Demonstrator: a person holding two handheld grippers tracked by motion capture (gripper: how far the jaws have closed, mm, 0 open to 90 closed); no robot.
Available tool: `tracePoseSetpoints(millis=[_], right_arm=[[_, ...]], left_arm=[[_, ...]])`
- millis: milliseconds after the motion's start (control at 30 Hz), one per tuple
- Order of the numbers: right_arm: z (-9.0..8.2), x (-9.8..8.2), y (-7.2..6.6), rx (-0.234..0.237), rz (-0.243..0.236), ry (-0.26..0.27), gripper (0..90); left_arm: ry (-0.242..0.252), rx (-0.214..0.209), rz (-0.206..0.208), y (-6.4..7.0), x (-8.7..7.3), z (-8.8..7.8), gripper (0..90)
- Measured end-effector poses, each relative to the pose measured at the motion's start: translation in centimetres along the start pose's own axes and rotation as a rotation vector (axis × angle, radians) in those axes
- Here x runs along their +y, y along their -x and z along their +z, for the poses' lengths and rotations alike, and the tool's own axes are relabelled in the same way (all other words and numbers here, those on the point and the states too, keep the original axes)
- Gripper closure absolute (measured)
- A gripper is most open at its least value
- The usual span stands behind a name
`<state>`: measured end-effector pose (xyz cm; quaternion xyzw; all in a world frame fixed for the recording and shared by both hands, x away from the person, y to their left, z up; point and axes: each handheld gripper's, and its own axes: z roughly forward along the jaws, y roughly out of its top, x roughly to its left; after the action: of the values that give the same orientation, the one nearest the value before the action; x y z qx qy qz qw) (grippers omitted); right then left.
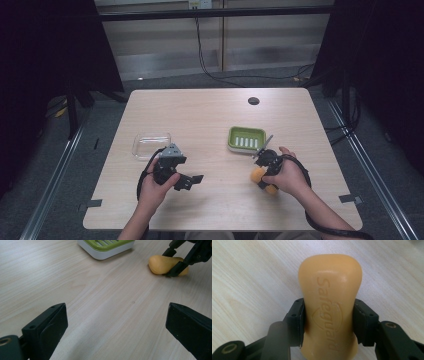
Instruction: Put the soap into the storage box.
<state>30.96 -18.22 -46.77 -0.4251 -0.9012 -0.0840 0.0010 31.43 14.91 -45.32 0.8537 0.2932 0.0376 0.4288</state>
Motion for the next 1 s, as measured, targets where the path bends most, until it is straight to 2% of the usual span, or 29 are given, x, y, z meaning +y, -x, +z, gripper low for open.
tracePoseSetpoints(millis=[67,133,400,600,767,867,1000], right_arm=[[0.0,0.1,0.0,0.010,-0.001,-0.006,49.4],[-0.2,0.2,0.1,0.005,-0.022,-0.014,49.6],[-0.9,0.2,0.3,0.018,-0.030,-0.025,50.0],[-0.7,0.2,0.2,0.028,-0.024,-0.042,50.0],[-0.7,0.2,0.2,0.026,-0.001,-0.048,50.1],[-1.1,0.3,0.3,0.029,-0.021,-0.048,50.1],[-1.7,0.5,0.5,0.034,-0.022,-0.034,50.1]], left_arm=[[-0.001,0.001,0.002,0.0,0.0,0.0,4.1],[-0.006,0.003,0.004,0.1,0.0,0.1,4.1],[-0.001,0.002,0.008,0.2,0.1,0.0,4.1],[-0.002,0.002,0.011,0.2,0.1,0.0,4.1],[-0.002,0.004,0.010,0.2,0.1,0.0,4.1],[-0.003,0.004,0.011,0.2,0.1,0.0,4.1],[-0.006,0.003,0.011,0.3,0.2,0.1,4.1]])
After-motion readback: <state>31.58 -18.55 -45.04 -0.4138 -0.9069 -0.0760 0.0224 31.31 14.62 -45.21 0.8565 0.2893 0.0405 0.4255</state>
